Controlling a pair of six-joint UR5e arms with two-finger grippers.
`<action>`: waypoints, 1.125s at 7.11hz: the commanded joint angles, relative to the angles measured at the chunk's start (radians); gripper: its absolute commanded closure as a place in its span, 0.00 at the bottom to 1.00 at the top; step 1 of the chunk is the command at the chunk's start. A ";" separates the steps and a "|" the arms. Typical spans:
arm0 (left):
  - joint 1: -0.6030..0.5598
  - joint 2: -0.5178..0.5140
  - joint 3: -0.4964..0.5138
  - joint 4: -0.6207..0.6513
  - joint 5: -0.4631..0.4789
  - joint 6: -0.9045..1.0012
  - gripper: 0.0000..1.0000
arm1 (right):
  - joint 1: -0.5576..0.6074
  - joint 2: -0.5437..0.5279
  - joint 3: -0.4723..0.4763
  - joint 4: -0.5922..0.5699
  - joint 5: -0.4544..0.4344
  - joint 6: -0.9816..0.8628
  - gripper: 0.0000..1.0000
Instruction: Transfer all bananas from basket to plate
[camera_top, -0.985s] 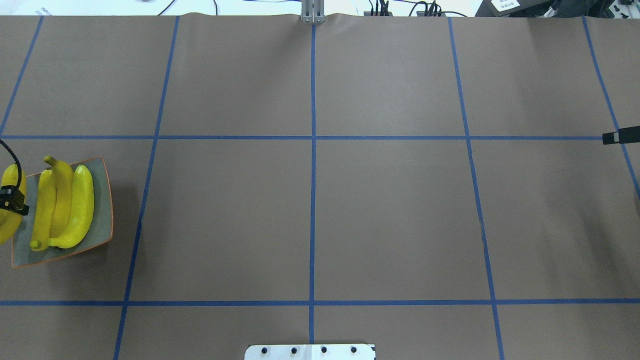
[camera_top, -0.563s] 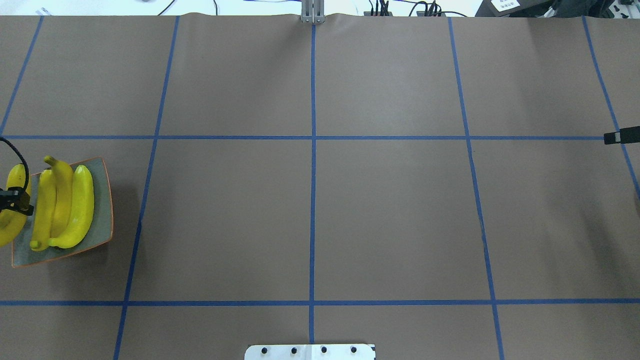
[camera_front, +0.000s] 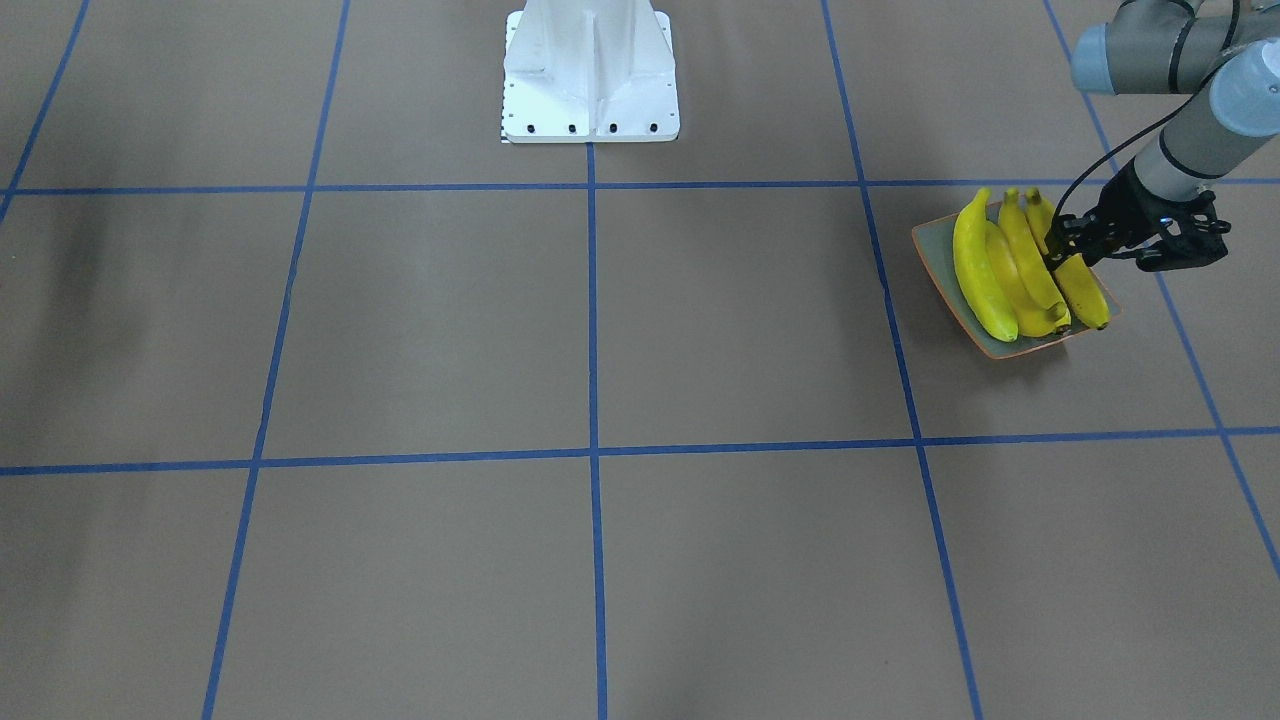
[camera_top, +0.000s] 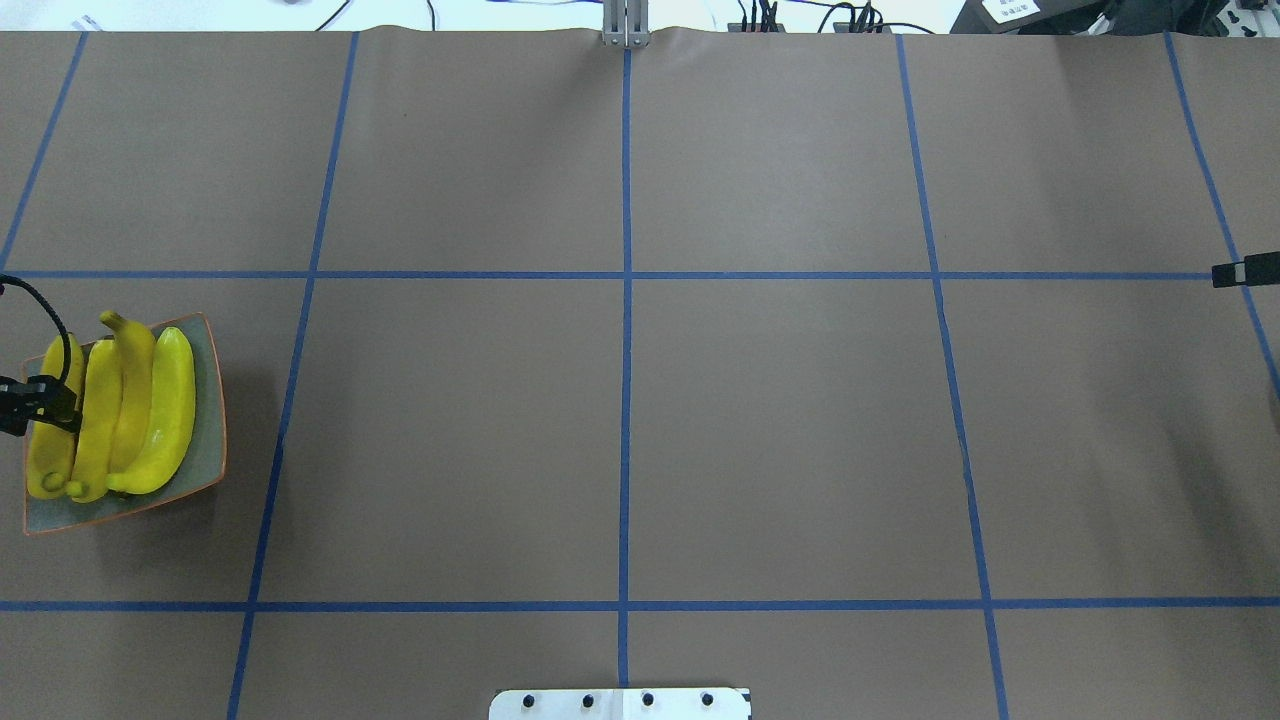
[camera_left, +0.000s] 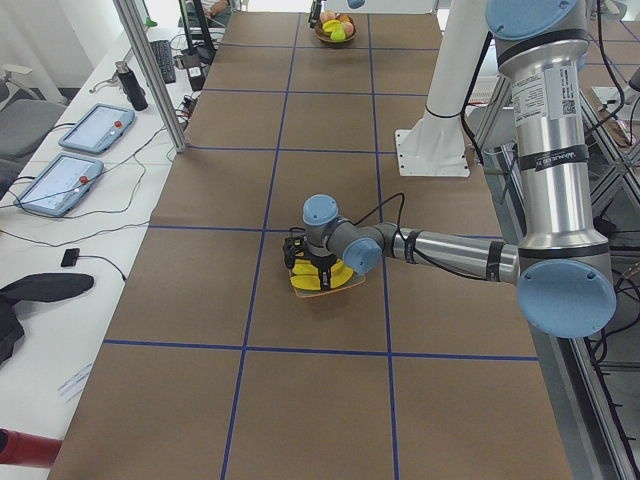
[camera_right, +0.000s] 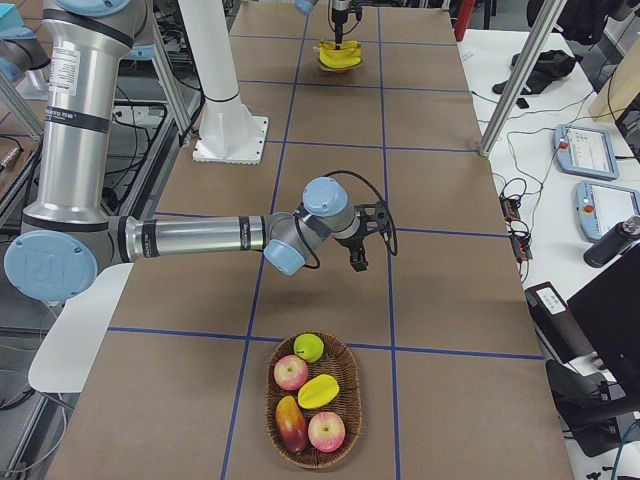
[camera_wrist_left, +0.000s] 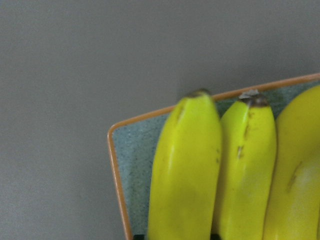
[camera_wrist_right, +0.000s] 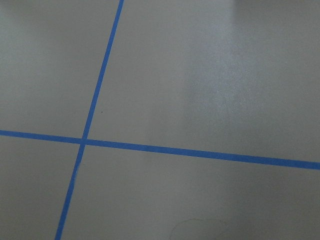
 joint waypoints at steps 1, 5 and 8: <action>0.002 -0.003 -0.005 -0.001 0.000 0.000 0.01 | 0.001 -0.001 0.002 -0.001 0.000 0.000 0.00; -0.013 -0.002 -0.196 0.103 -0.017 0.009 0.01 | 0.013 -0.017 -0.001 -0.002 0.000 -0.005 0.00; -0.166 0.011 -0.238 0.114 -0.061 0.333 0.01 | 0.126 -0.030 -0.113 -0.033 0.067 -0.222 0.00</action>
